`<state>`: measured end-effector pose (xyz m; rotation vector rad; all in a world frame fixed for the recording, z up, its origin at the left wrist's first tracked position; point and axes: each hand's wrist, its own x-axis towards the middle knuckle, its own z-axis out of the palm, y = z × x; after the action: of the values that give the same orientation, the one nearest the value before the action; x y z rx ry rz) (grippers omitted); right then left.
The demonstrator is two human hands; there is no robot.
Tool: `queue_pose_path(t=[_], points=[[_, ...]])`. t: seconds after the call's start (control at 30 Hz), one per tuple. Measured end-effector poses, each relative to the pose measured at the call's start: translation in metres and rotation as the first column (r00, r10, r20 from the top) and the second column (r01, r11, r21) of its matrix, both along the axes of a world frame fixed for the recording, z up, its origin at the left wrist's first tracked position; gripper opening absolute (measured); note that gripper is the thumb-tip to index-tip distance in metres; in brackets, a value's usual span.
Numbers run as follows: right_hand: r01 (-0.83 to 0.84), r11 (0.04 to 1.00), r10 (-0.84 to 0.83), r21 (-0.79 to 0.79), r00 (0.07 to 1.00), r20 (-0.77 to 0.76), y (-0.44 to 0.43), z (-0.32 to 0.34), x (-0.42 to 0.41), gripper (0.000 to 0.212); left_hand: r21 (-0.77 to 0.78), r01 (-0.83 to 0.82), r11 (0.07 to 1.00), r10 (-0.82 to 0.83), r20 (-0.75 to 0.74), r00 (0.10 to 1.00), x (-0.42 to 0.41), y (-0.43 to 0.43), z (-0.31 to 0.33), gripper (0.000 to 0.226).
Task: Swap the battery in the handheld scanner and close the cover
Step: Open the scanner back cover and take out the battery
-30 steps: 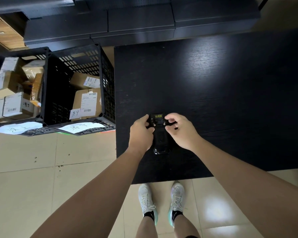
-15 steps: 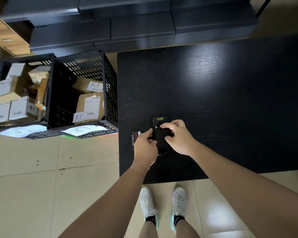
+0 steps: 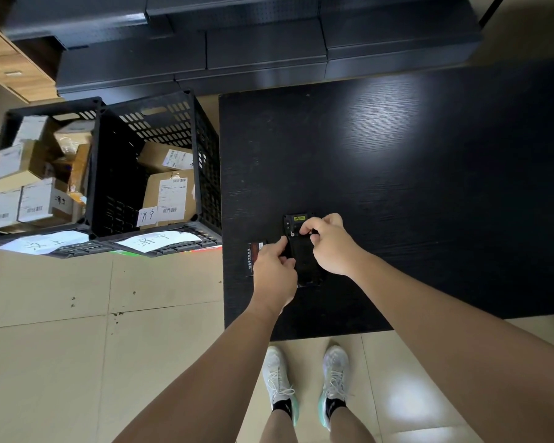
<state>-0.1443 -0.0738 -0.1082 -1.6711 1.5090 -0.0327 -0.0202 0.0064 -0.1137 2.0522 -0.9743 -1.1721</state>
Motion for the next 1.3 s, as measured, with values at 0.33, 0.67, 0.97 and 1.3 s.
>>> queue_pose_path(t=[0.33, 0.67, 0.97, 1.3], points=[[0.096, 0.995, -0.098, 0.024, 0.989, 0.109, 0.013, 0.003, -0.001, 0.033, -0.019, -0.081, 0.997, 0.081, -0.001, 0.997, -0.006, 0.000, 0.004, 0.048], [0.144, 0.988, -0.155, 0.064, 0.956, 0.249, 0.027, 0.004, -0.011, 0.052, -0.035, -0.176, 0.984, 0.174, -0.054, 0.983, -0.006, -0.004, 0.011, 0.042], [0.295, 0.956, -0.289, 0.012, 0.928, 0.233, 0.045, -0.001, -0.018, 0.058, -0.020, -0.255, 0.967, 0.248, -0.169, 0.954, -0.009, 0.000, 0.015, 0.038], [0.316, 0.948, -0.311, 0.021, 0.917, 0.251, 0.047, -0.002, -0.013, 0.056, -0.040, -0.293, 0.955, 0.281, -0.192, 0.940, -0.008, 0.006, 0.016, 0.038]])
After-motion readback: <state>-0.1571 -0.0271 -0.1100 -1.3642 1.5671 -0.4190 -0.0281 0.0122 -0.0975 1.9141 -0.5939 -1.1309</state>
